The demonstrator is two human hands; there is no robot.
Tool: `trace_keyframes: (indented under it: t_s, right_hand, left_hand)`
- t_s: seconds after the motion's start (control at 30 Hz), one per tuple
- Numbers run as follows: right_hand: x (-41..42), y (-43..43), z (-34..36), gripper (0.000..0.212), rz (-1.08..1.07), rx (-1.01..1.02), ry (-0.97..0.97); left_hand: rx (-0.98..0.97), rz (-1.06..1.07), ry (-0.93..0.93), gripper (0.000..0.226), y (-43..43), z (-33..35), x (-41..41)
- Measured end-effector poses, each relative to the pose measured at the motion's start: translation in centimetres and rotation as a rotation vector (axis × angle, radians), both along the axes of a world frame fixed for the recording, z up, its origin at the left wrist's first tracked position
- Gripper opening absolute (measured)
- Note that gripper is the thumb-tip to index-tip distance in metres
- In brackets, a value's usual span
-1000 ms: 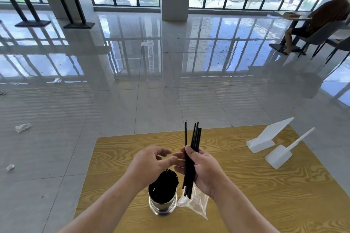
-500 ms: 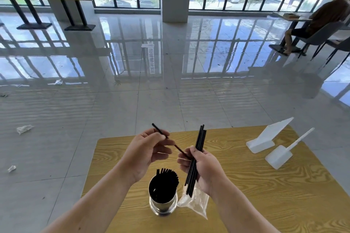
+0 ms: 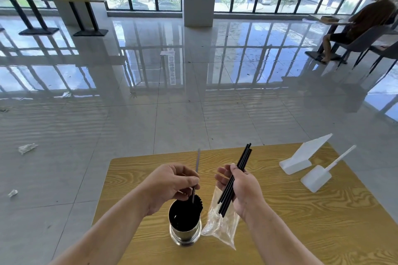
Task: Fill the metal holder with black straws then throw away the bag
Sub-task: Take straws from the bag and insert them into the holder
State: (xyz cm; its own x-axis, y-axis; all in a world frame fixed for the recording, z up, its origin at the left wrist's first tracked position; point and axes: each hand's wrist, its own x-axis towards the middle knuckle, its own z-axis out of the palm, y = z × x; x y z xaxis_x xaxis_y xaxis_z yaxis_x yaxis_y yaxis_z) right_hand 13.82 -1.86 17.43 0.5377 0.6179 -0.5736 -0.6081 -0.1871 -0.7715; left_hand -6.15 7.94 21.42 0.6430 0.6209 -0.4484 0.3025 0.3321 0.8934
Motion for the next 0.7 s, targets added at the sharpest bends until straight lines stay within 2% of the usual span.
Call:
trace_keyframes:
  t_s: [0.1,0.13,0.27,0.37,0.4,0.47,0.5,0.57,0.63,0.7]
  right_hand:
    - [-0.3,-0.2,0.2,0.027,0.045,0.000,-0.008]
    - [-0.4,-0.3,0.2,0.027,0.055,0.000,-0.012]
    - [-0.9,-0.3,0.3,0.028,0.086,0.014,-0.008]
    - [-1.2,-0.3,0.7,0.028,0.134,0.056,0.016]
    - [-1.3,-0.3,0.9,0.028,0.155,0.076,0.028]
    - [-1.4,-0.3,1.2,0.029,0.212,0.122,0.065]
    - [-1.4,-0.4,1.4,0.030,0.247,0.144,0.090]
    - [-1.6,-0.4,1.7,0.029,0.318,0.185,0.142]
    - [-1.5,-0.4,2.0,0.027,0.357,0.235,0.188]
    - [-1.2,-0.4,2.4,0.027,0.382,0.279,0.217]
  left_hand:
    - [0.183,0.031,0.128,0.034,-0.3,-1.3,0.2]
    - [0.249,0.027,0.170,0.037,-0.4,-1.8,0.2]
    - [0.533,-0.102,0.397,0.015,-0.6,-3.4,-0.1]
    - [0.581,-0.160,0.536,0.015,-0.7,-4.1,-0.3]
    - [0.557,-0.181,0.565,0.024,-0.9,-4.4,-0.3]
    - [0.511,-0.204,0.594,0.059,-1.1,-4.7,-0.2]
    - [0.527,-0.191,0.599,0.077,-1.1,-4.7,-0.1]
    - [0.606,-0.145,0.560,0.096,-1.0,-4.4,-0.1]
    - [0.571,-0.117,0.417,0.092,-0.7,-3.7,0.0]
    - [0.375,-0.078,0.190,0.070,-0.4,-3.2,0.2]
